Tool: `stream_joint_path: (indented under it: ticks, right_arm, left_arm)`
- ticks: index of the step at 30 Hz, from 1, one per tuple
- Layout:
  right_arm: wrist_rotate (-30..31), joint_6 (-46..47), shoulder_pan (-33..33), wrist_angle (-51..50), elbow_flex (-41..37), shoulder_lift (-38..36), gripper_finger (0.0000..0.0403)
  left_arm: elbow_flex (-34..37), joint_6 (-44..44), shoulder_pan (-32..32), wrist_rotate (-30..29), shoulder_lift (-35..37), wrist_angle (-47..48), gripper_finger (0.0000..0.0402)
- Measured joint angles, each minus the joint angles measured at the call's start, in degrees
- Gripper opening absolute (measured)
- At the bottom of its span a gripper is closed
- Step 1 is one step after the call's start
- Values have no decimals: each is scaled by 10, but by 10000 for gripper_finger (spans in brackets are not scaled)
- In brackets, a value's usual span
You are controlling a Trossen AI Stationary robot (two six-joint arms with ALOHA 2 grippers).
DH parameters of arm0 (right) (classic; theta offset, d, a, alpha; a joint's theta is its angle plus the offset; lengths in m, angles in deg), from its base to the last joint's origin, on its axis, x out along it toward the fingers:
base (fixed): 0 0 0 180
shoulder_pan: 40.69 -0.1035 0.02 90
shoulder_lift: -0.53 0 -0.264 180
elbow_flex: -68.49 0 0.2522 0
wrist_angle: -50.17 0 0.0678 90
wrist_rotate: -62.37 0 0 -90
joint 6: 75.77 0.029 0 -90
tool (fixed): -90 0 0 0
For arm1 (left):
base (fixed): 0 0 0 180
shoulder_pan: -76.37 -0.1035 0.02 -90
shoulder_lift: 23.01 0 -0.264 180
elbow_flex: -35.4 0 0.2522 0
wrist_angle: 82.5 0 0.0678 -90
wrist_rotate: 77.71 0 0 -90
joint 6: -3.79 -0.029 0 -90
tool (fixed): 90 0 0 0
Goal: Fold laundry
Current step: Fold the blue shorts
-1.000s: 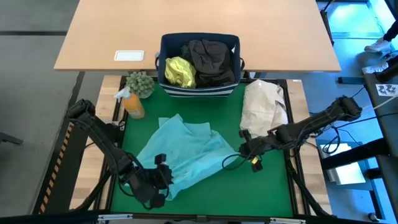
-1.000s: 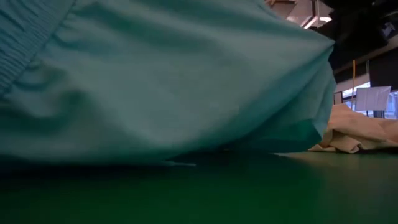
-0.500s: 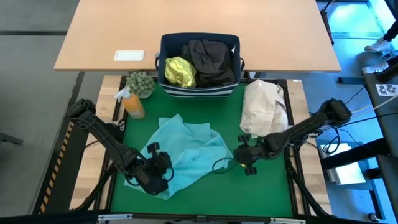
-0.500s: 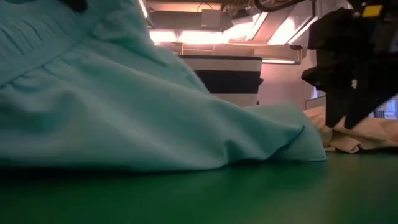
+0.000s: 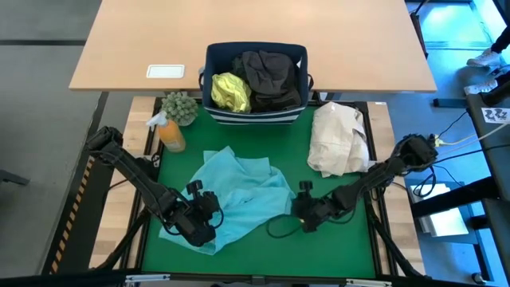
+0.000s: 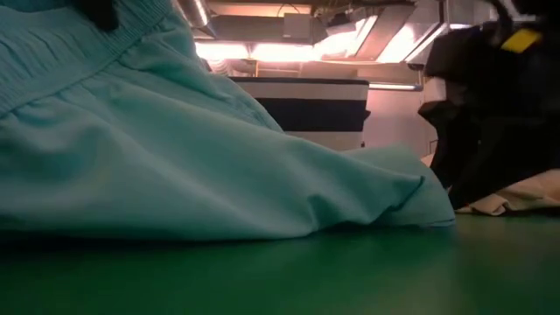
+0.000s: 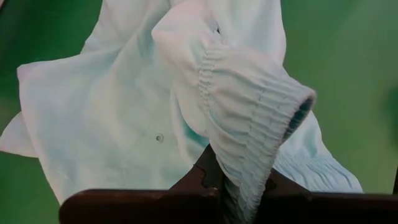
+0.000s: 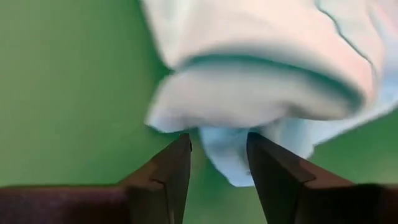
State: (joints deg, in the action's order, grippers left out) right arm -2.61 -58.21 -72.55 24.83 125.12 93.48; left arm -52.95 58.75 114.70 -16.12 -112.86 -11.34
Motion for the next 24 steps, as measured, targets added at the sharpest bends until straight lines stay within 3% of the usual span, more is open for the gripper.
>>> stream_joint_path:
  ticks: [11,14,17,24]
  right_arm:
    - [-17,19,27,57,2,49,152]
    - [-40,32,43,51,3,57,105]
    - [-50,12,45,51,3,51,23]
    - [-5,5,40,-62,26,-23,5]
  left_arm:
    - [0,0,0,0,0,-1,8]
    - [0,0,0,0,0,-4,9]
    - [0,0,3,8,0,-4,9]
    - [0,21,18,6,0,-5,9]
